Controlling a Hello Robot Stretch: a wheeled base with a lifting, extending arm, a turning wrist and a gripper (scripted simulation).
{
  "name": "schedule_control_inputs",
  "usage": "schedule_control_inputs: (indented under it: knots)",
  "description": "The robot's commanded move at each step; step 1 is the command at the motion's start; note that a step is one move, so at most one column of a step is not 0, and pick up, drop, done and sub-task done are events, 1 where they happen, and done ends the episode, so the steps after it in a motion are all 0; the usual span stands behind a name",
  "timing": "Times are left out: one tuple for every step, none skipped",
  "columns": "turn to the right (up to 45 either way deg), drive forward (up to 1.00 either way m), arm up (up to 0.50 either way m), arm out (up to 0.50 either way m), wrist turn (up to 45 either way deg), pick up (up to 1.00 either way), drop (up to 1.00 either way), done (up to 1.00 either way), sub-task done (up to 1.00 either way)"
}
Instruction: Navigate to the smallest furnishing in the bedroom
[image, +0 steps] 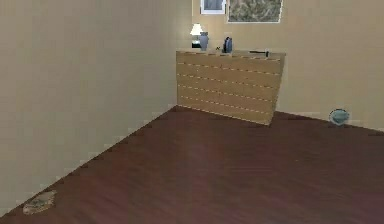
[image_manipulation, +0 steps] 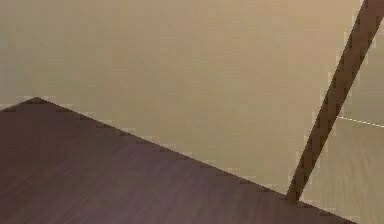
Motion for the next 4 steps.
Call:
schedule_control_inputs:
  knots:
    - [0.0,1.00,0.00,0.00,0.0,0.00,0.00,0.00,0.00]
    - [0.0,1.00,0.00,0.00,0.0,0.00,0.00,0.00,0.00]
    - [0.0,0.70,0.00,0.00,0.0,0.00,0.00,0.00,0.00]
    - [0.0,0.00,0.00,0.00,0.0,0.00,0.00,1.00,0.00]
